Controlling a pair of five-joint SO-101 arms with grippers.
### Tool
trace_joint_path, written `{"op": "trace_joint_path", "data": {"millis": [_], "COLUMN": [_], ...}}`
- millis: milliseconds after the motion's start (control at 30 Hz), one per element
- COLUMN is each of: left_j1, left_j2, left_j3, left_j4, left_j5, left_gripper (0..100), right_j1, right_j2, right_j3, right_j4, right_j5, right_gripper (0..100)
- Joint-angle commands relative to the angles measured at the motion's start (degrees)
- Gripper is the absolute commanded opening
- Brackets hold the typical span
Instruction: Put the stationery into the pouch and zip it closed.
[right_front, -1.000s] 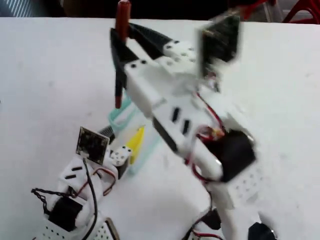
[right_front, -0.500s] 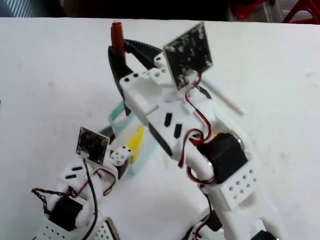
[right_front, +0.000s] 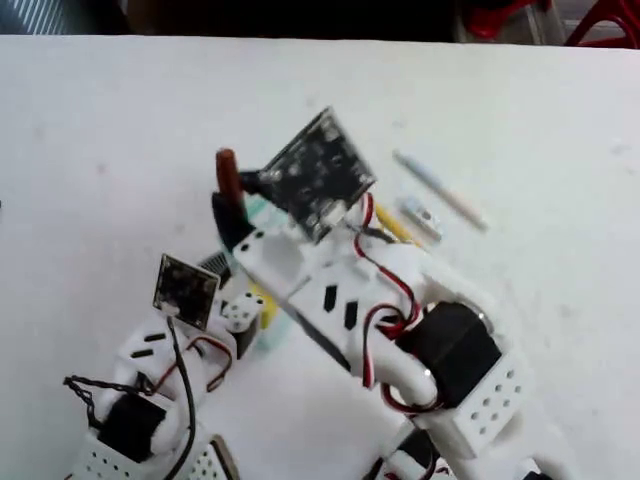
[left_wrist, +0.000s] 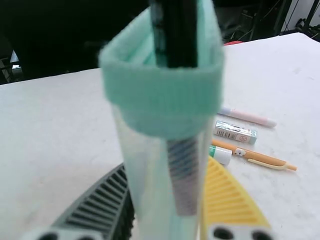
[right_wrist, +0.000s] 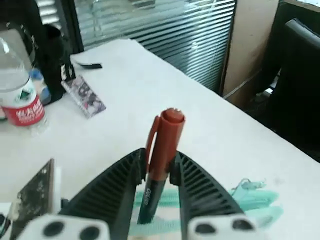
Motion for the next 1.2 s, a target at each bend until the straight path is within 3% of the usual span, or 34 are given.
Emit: {"op": "trace_joint_path", "data": {"millis": [0, 200, 467, 833, 1000, 1167], "left_j1": [0.5, 0.6, 0.6, 0.6, 0.6, 0.6], "left_j2": [-0.4, -0.4, -0.4, -0.4, -0.4, -0.4], "left_j3": [-0.4, -0.4, -0.4, -0.4, -0.4, -0.4], "left_j4": [-1.9, -1.9, -1.9, -1.9, -1.9, -1.9], "left_j5": [-1.0, -1.0, -1.0, -1.1, -1.1, -1.0], "left_gripper": [18, 18, 18, 18, 18, 18], "right_j1": [-0.4, -1.4, -1.2, 9.5, 20.2, 30.4], "right_j2": [-1.6, -1.7, -4.3, -8.7, -13.6, -16.4], "right_j3": [-0.2, -0.4, -1.9, -1.7, 2.5, 16.2], "right_j4": [4.0, 6.3, 6.2, 6.5, 9.2, 5.8], "right_j5": [2.0, 0.4, 0.5, 0.2, 0.4, 0.4], "right_gripper": [7.7, 30.0, 30.5, 30.5, 30.5, 28.0]}}
